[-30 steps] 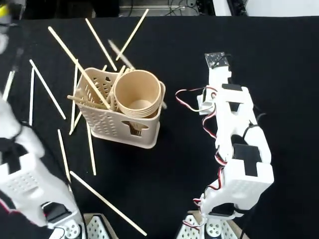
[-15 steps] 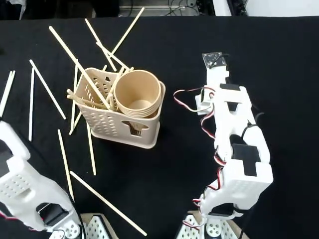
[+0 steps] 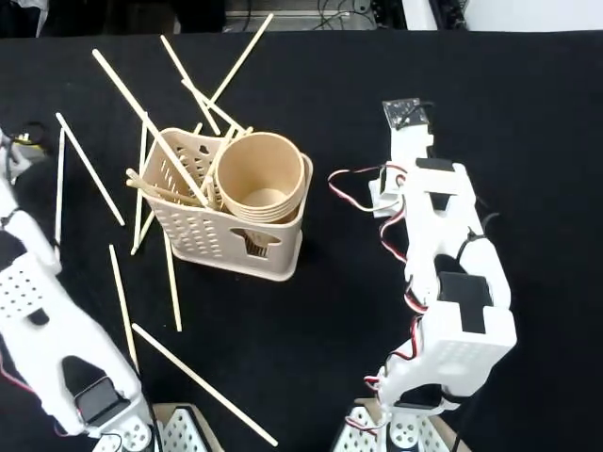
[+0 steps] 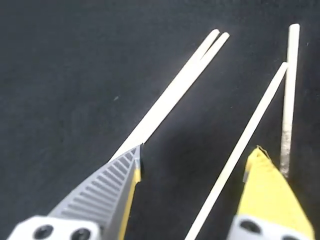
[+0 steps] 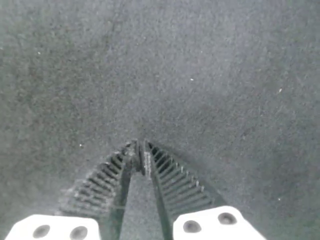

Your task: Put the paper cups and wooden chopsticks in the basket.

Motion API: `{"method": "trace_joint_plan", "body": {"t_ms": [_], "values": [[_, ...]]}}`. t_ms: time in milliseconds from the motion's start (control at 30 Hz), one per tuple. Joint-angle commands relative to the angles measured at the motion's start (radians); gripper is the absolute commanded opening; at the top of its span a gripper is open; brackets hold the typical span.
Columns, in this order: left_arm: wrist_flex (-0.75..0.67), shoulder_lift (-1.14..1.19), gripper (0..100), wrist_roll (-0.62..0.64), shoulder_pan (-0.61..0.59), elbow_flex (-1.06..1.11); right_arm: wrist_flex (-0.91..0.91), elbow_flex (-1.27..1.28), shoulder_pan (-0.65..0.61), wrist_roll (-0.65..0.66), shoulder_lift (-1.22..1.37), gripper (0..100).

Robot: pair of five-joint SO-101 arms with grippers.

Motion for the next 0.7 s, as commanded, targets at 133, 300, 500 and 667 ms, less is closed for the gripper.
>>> {"method": "trace_joint_plan", "body": {"t_ms": [133,300,500,667], "values": [[0.063,0.265,35,-0.068,0.050,-0.429,-0.014,-0.002,-0.015,0.009,-0.005,1.2],[0.095,0.361,35,-0.068,0.081,-0.478,-0.014,-0.002,-0.015,0.009,-0.005,1.2],[0.278,0.267,35,-0.183,-0.001,-0.519,-0.014,-0.002,-0.015,0.009,-0.005,1.2],[0.305,0.216,32,-0.400,-0.074,-0.613,-0.014,-0.002,-0.015,0.009,-0.005,1.2]]}}
